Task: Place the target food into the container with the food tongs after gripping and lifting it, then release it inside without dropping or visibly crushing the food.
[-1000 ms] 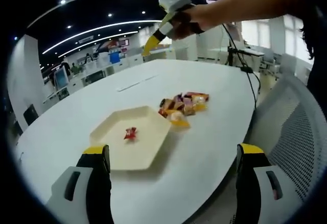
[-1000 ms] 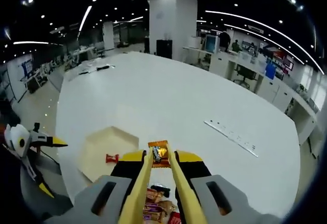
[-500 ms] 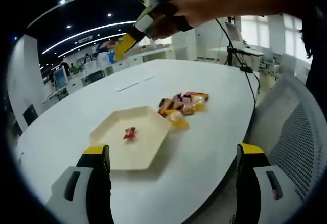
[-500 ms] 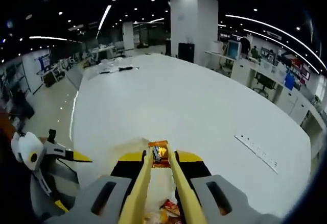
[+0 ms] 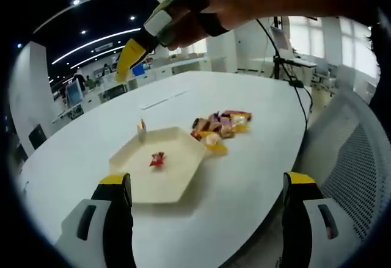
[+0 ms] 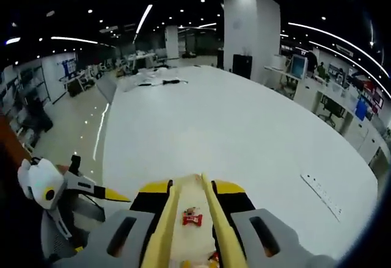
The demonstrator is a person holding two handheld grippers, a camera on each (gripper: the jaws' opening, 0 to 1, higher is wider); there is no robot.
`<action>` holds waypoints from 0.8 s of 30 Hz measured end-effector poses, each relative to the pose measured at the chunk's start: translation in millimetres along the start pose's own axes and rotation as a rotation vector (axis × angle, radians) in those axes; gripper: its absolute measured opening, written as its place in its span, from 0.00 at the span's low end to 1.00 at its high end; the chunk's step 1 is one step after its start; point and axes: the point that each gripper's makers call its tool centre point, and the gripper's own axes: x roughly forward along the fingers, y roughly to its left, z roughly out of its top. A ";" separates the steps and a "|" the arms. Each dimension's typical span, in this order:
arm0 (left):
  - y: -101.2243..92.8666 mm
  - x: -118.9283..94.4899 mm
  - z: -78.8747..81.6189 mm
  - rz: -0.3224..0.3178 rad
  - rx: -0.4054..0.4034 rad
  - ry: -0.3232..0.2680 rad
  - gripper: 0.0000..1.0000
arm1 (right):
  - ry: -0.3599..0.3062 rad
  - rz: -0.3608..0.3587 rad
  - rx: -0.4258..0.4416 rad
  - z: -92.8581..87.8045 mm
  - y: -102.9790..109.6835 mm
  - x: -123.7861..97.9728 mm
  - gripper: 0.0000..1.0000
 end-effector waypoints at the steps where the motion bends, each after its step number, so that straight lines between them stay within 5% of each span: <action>1: -0.2 0.1 -0.2 -0.001 0.000 0.001 0.99 | -0.002 -0.002 0.000 0.4 -1.7 -2.6 0.24; 14: -1.2 0.3 -0.2 -0.006 0.003 0.002 0.99 | -0.053 -0.003 -0.018 1.0 -21.9 -34.9 0.25; 24: -3.0 0.9 -2.1 -0.014 0.006 0.010 0.99 | -0.027 -0.011 -0.058 -21.4 -41.8 -64.0 0.26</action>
